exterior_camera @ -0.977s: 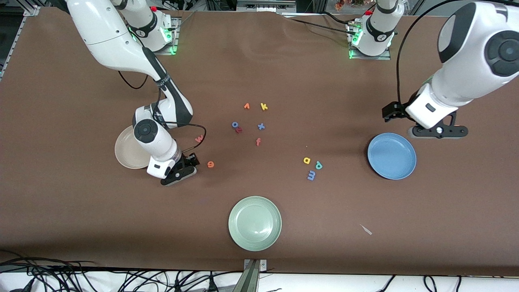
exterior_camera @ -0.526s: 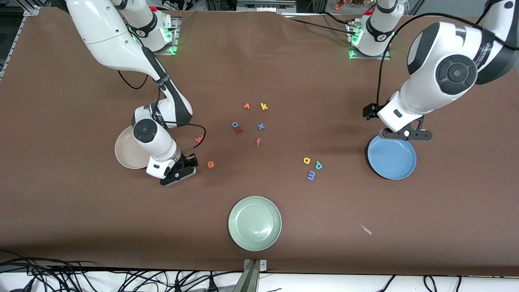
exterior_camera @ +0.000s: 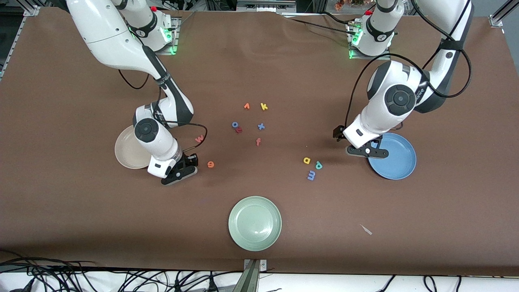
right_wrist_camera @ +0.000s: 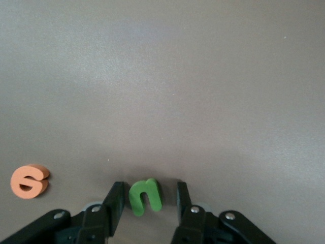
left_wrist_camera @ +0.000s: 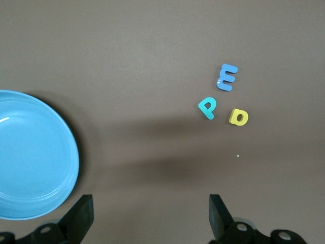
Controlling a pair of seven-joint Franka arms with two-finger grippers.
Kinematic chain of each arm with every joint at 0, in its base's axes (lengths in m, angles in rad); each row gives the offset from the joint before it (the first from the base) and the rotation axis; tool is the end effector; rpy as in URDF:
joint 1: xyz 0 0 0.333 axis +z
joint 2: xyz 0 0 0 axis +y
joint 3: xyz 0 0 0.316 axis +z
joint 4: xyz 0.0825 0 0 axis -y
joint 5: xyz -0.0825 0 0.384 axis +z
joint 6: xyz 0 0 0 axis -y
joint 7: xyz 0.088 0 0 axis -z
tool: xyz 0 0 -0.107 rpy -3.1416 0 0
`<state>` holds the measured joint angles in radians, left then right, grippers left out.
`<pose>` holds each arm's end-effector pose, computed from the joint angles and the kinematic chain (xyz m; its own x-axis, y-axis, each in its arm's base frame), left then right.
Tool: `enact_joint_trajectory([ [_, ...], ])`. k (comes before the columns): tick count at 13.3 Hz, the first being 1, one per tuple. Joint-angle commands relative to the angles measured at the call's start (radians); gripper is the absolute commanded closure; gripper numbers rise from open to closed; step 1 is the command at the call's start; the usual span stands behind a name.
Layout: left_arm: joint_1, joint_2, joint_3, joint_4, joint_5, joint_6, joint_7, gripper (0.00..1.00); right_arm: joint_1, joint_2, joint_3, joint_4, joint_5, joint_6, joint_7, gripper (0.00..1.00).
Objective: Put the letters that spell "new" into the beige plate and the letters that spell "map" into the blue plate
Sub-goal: 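Grasp the green n with the right gripper while the left gripper reaches the P, then place the green n on the white plate while the left gripper grasps the P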
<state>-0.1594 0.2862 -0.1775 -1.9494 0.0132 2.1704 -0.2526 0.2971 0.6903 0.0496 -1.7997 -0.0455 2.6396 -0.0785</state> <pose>0.5700 -0.1947 0.3309 0.9939 -0.0870 -0.0684 -0.0856 -0.9961 0.0231 0.6272 0.2251 0.1766 0.8901 0.4303 0.1501 0.4342 -0.9008 0.0079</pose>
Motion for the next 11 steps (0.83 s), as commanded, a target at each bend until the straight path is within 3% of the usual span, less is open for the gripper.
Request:
enact_joint_trajectory([
  [1,-0.002,0.004,0.013,0.009,-0.054,0.009,-0.007,0.00,0.002,-0.008,0.010,-0.024,0.001,-0.023,0.019,0.58],
  [5,-0.035,0.108,0.015,0.010,-0.088,0.149,-0.036,0.00,0.002,-0.008,0.010,-0.023,0.002,-0.023,0.019,0.76],
  [7,-0.040,0.154,0.015,0.010,-0.085,0.198,-0.054,0.00,0.002,-0.008,0.010,-0.012,0.004,-0.048,0.019,0.78],
  [11,-0.097,0.253,0.016,0.012,-0.085,0.305,-0.082,0.00,-0.012,-0.058,0.001,0.082,0.007,-0.278,0.017,0.79],
])
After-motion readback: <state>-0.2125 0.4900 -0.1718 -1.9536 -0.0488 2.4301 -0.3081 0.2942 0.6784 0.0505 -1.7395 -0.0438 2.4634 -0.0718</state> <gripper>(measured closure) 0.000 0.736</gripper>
